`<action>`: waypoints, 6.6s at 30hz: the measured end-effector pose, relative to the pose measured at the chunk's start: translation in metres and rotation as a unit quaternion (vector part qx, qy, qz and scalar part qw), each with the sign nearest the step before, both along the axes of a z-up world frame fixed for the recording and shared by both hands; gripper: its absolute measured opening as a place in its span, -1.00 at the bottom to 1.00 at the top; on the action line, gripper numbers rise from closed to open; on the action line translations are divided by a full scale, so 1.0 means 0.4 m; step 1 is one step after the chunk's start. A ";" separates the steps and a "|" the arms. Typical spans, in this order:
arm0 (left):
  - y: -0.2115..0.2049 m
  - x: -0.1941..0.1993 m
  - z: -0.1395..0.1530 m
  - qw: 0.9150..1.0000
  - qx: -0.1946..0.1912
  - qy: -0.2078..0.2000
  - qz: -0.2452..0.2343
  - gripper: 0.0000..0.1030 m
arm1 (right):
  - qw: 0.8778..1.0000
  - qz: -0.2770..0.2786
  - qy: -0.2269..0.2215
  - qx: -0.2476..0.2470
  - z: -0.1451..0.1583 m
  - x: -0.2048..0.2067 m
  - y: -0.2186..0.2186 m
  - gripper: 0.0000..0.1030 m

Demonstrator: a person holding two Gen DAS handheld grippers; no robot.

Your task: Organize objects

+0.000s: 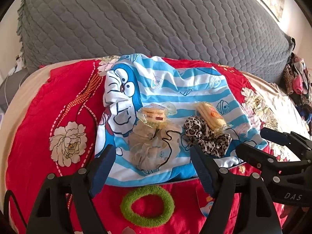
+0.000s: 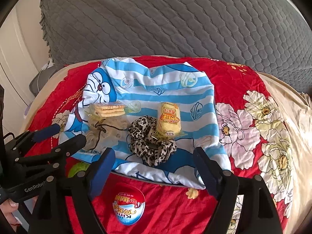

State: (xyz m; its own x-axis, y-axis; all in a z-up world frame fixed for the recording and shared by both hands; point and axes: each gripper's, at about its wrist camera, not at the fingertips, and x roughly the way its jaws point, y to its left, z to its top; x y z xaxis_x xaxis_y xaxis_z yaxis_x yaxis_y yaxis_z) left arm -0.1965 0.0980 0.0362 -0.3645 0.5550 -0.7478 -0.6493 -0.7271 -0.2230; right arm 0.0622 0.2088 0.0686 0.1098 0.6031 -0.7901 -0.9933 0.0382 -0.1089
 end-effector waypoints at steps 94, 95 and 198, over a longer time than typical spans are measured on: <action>-0.165 0.169 0.004 0.999 -0.016 0.008 -0.036 0.62 | 0.999 0.022 -0.020 0.016 -0.023 -0.085 -0.262 0.97; -0.167 0.171 0.002 0.999 -0.016 0.008 -0.036 0.62 | 0.999 0.023 -0.020 0.014 -0.027 -0.087 -0.264 0.97; -0.116 0.060 -0.242 0.996 -0.020 -0.070 -0.054 0.61 | 0.999 0.026 -0.019 -0.033 -0.258 -0.084 -0.113 0.47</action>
